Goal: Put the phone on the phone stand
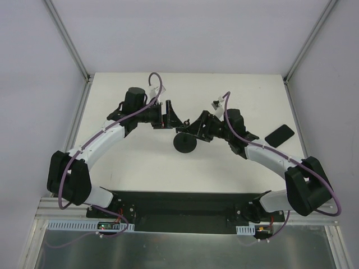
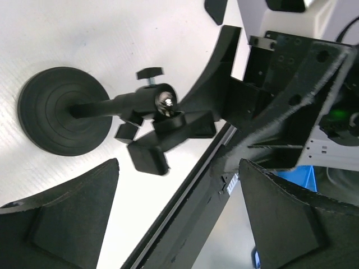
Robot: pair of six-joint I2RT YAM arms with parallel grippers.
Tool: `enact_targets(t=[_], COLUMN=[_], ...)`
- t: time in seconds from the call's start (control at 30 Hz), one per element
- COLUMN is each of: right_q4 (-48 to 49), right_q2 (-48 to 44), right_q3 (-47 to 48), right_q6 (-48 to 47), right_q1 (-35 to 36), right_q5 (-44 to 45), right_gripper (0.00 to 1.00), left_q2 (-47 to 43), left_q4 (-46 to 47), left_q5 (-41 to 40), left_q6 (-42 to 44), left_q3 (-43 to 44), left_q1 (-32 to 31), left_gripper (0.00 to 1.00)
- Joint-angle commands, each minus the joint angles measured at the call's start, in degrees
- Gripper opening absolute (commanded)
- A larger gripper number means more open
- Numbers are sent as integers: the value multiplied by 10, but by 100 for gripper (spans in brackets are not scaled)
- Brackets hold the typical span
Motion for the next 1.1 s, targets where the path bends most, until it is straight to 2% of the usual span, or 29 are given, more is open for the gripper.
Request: enact_targets(t=[0.0,0.07,0.1,0.27,0.43,0.6,0.67,0.73,0.8,0.87,0.93,0.97,1.03,1.07], right_q4=[-11,-21,-46,-77,-68,-61,-88,-103,-165,-217,-222,-240,-246,-253], right_q2=[-16,-13,-7,-8,-1,23,39,57,71,77,83,83,74,69], right_q3=[32,43,58,62,60,81,99,124,162,182,198,201,203,205], right_q6=[-22,-27,-39,-47,-33,-66,-89,-123,-176,-204,-221,-225,-226,-225], right_q1=[0,0,1,-1,-8,-24,-42,-48,-51,-52,-55,-59,-62,-65], right_q5=[-14,-15,-15,2,-5,-63,-119,-151,-174,-181,-185,-189,-184,-181], right_gripper=[76,74,68,56,53,38,24,24,23,27,34,49,66,79], left_q2=[-56,-63,-64,-82,-96,-101,-101,-101,-101,-101,-102,-102,-105,-106], left_q4=[-1,-2,-1,-4,-6,-5,-6,-5,-5,-4,-4,-5,-4,-3], left_q5=[-2,-5,-7,-23,-10,-11,-8,-4,-3,-2,-2,-1,-1,-6], left_q6=[7,23,29,59,63,66,65,65,64,64,64,64,65,66], left_q3=[-5,-8,-13,-31,-43,-45,-45,-45,-46,-46,-46,-45,-46,-46], left_q1=[12,23,29,43,44,44,44,44,44,44,44,44,44,44], left_gripper=[86,86,87,86,86,86,86,86,84,84,84,84,84,84])
